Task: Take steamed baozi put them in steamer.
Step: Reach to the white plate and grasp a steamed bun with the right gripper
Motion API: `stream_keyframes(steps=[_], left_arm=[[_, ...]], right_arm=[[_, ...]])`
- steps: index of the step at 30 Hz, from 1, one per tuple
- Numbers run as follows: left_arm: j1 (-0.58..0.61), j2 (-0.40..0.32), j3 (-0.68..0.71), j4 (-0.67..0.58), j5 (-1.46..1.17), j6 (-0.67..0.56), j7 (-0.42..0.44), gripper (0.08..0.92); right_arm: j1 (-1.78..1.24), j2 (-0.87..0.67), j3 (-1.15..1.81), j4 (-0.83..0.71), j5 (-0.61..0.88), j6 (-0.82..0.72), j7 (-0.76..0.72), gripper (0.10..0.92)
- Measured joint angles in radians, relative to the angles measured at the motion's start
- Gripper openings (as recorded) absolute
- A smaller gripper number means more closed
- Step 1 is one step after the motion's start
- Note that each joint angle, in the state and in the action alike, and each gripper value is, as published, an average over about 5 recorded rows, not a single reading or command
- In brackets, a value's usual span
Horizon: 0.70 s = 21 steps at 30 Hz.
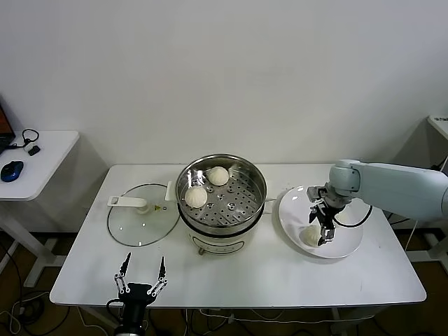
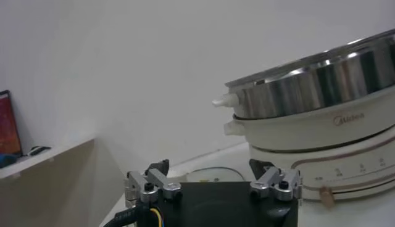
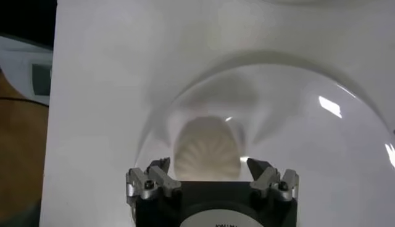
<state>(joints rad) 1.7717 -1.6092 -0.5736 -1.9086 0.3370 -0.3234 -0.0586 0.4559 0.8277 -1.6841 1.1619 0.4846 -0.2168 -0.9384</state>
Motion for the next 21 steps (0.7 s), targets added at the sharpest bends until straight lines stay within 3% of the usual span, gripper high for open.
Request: stream_keyframes(steps=[21], left_arm=[[-0.006, 0.0, -0.001, 0.005, -0.003, 0.001, 0.001, 0.823]], right_arm=[[-0.023, 0.0, 0.014, -0.014, -0.025, 0.0, 0.007, 0.723]])
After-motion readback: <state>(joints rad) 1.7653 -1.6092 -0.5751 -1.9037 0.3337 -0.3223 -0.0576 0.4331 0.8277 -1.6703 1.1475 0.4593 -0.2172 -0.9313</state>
